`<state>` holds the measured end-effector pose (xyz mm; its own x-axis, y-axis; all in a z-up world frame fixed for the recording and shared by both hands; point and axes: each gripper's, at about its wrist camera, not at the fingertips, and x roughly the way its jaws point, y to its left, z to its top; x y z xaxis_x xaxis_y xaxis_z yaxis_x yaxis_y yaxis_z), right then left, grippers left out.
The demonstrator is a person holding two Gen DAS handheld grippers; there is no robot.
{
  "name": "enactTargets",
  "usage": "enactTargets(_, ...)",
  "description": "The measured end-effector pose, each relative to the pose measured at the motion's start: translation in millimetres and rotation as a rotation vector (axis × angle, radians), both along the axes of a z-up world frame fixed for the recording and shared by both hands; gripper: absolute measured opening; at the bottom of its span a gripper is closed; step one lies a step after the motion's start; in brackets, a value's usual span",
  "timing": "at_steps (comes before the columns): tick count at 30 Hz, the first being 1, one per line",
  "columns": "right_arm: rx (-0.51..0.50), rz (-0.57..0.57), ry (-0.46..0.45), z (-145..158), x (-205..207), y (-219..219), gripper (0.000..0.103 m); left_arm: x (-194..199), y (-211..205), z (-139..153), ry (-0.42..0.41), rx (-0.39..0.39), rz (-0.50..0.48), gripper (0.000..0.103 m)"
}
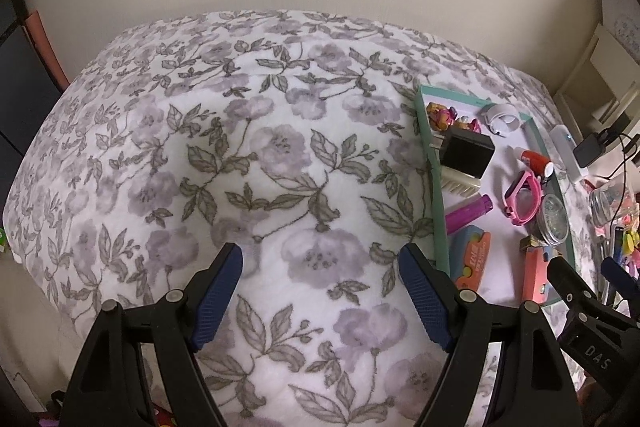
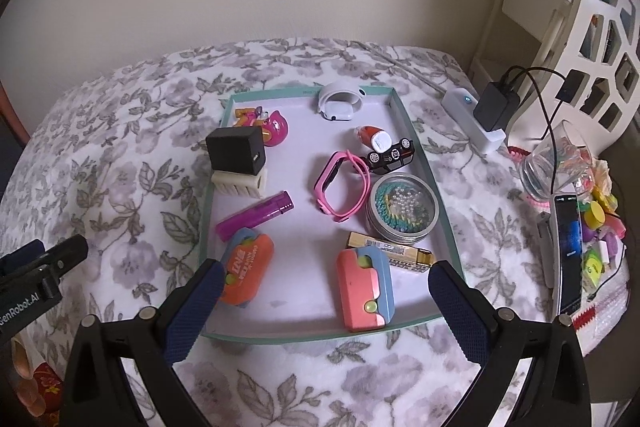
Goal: Organize rigid objects
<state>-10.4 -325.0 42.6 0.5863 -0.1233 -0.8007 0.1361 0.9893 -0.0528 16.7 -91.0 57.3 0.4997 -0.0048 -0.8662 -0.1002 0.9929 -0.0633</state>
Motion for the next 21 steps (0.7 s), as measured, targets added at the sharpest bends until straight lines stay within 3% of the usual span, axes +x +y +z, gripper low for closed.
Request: enactTargets(21, -0.009, 0.001, -0.048, 12, -17, 4, 0.103, -20, -3, 10, -0.057, 0.029, -0.024, 0.081)
